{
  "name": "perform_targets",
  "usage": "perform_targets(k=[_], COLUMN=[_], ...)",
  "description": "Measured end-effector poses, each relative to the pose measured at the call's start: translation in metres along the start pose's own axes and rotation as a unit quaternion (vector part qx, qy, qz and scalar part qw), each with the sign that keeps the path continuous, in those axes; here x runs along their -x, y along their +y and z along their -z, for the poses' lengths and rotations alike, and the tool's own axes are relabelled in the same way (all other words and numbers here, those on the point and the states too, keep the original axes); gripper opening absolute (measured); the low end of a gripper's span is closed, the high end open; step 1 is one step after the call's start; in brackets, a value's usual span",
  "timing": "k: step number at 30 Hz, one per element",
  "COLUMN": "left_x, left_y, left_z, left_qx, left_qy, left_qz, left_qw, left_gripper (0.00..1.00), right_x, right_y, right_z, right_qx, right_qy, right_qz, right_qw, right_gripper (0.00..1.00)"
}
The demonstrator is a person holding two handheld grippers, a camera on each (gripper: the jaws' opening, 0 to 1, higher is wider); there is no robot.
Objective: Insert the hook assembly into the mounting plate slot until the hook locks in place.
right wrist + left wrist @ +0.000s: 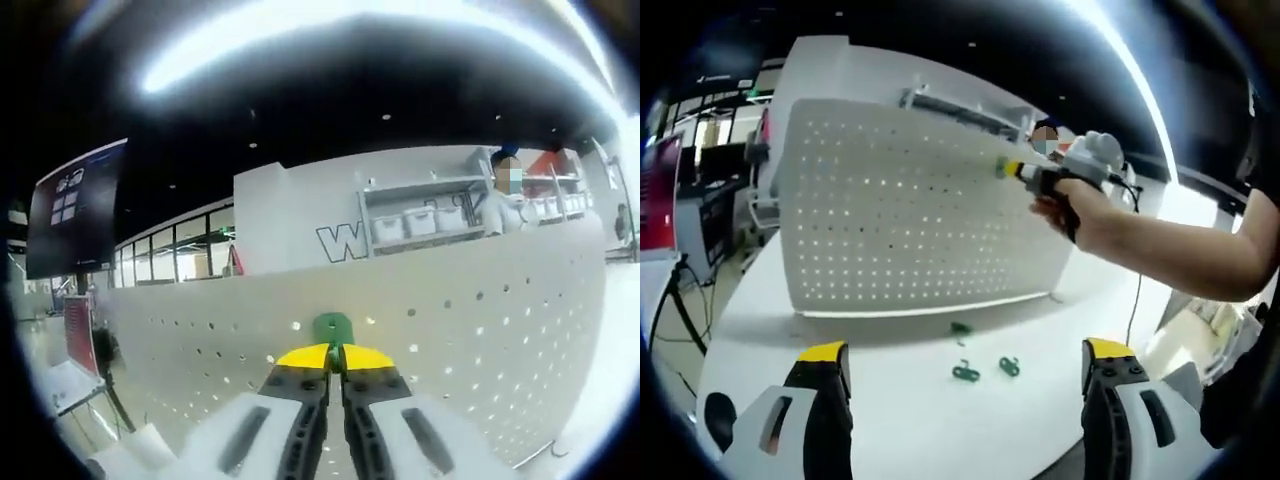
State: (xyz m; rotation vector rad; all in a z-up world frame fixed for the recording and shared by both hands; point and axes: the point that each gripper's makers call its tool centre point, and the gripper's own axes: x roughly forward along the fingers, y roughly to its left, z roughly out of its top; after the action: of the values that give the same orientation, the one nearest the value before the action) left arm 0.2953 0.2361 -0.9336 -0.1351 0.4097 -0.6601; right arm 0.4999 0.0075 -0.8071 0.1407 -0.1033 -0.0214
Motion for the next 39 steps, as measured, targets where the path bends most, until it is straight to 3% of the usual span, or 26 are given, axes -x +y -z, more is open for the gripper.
perform_targets(k=[14, 16, 23, 35, 39], left_x=[0.0, 0.0, -0.003, -0.003, -0.002], left_y=[0.0, 0.0, -0.001, 0.001, 0.0], left_z=[-0.001, -0.001, -0.001, 0.001, 0.0], left_qx=[0.0, 0.001, 0.002, 0.008, 0.006], left_qy=[0.001, 0.001, 0.002, 0.004, 0.003], left_qz=[0.003, 0.003, 0.007, 0.006, 0.008], left_qw=[1.0, 1.0, 1.0, 0.9999, 0.9999], left_gripper=[0.97, 0.96, 0.96, 0.95, 0.96], right_x=[0.0, -0.001, -0.011, -0.01, -0.009], right_y=[0.002, 0.002, 0.0, -0.002, -0.001], right_z=[0.001, 0.001, 0.0, 0.001, 0.0], right_qx=[0.017, 0.039, 0.054, 0.054, 0.032], right_qy=[0.006, 0.012, 0.017, 0.024, 0.028], right_qz=[0.011, 0.017, 0.026, 0.026, 0.022], right_qw=[0.9998, 0.999, 0.998, 0.9979, 0.9988], right_gripper=[0.0, 0.0, 0.0, 0.01, 0.04])
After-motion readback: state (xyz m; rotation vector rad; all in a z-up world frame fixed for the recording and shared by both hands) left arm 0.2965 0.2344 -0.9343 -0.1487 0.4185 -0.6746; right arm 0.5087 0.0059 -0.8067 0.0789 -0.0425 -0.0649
